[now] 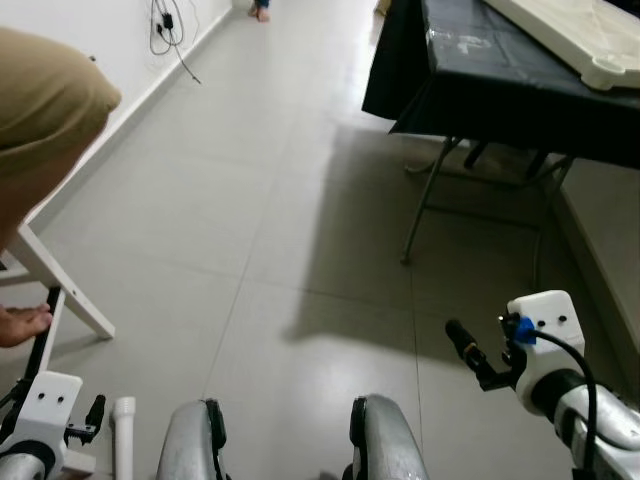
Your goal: Building children table
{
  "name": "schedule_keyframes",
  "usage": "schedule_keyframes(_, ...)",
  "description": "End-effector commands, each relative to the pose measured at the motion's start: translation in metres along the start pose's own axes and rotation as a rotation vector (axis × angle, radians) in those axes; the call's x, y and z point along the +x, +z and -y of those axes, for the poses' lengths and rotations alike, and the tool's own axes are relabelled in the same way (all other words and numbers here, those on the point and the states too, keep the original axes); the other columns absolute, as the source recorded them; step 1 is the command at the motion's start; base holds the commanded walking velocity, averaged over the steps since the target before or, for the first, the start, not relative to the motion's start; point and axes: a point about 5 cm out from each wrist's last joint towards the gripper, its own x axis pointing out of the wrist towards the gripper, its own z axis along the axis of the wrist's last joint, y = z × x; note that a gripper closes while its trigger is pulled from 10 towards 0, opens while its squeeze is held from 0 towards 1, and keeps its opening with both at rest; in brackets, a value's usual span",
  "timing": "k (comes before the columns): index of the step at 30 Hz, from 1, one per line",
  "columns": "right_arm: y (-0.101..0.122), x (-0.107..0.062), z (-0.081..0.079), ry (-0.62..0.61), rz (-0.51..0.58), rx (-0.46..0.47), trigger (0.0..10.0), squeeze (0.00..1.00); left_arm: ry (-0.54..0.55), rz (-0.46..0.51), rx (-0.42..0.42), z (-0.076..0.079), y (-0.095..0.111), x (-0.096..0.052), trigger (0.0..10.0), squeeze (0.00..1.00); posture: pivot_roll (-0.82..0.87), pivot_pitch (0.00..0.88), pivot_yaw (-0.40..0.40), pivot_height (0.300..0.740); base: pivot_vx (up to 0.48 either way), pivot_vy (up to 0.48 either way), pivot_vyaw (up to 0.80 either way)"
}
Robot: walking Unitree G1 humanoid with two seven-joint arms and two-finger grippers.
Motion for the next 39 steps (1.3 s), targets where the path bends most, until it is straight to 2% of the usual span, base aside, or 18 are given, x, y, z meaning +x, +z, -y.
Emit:
schedule_keyframes(1,0.000,-0.003,0.001,-0.003,-0.010,-0.006,10.0,0.00,0.013,-0.049,0.008,-0.003,-0.014,-0.004,10.0,0.00,-0.08,0.246,-0.117,0.500,0.000,0.000,0.00)
schedule_keyframes(13,0.000,-0.003,-0.005,0.041,-0.021,-0.008,10.0,0.00,0.084,-0.158,-0.011,-0.014,-0.045,-0.010,10.0,0.00,-0.08,0.262,-0.127,0.455,0.000,0.000,0.00)
schedule_keyframes(17,0.000,-0.004,-0.005,0.045,-0.024,-0.010,10.0,0.00,0.087,-0.177,-0.015,-0.015,-0.050,-0.010,10.0,0.00,-0.09,0.267,-0.129,0.445,0.000,0.000,0.00)
schedule_keyframes(22,0.002,-0.004,-0.007,0.064,-0.030,-0.021,10.0,0.00,0.060,-0.255,-0.031,-0.007,-0.069,-0.010,10.0,0.00,-0.11,0.282,-0.135,0.425,0.000,0.000,0.00)
schedule_keyframes(25,0.004,-0.004,-0.007,0.071,-0.030,-0.028,10.0,0.00,0.049,-0.293,-0.038,-0.004,-0.078,-0.012,10.0,0.00,-0.12,0.287,-0.138,0.415,0.000,0.000,0.00)
schedule_keyframes(29,0.005,-0.003,-0.005,0.074,-0.032,-0.034,10.0,0.00,0.078,-0.364,-0.052,-0.005,-0.096,-0.023,10.0,0.00,-0.12,0.293,-0.146,0.395,0.000,0.000,0.00)
schedule_keyframes(38,0.006,-0.004,-0.005,0.083,-0.037,-0.039,10.0,0.00,0.111,-0.416,-0.059,-0.007,-0.109,-0.031,10.0,0.00,-0.13,0.301,-0.157,0.375,0.000,0.000,0.00)
schedule_keyframes(39,0.006,-0.004,-0.005,0.089,-0.040,-0.042,10.0,0.00,0.127,-0.453,-0.071,-0.007,-0.117,-0.035,10.0,0.00,-0.13,0.308,-0.160,0.365,0.000,0.000,0.00)
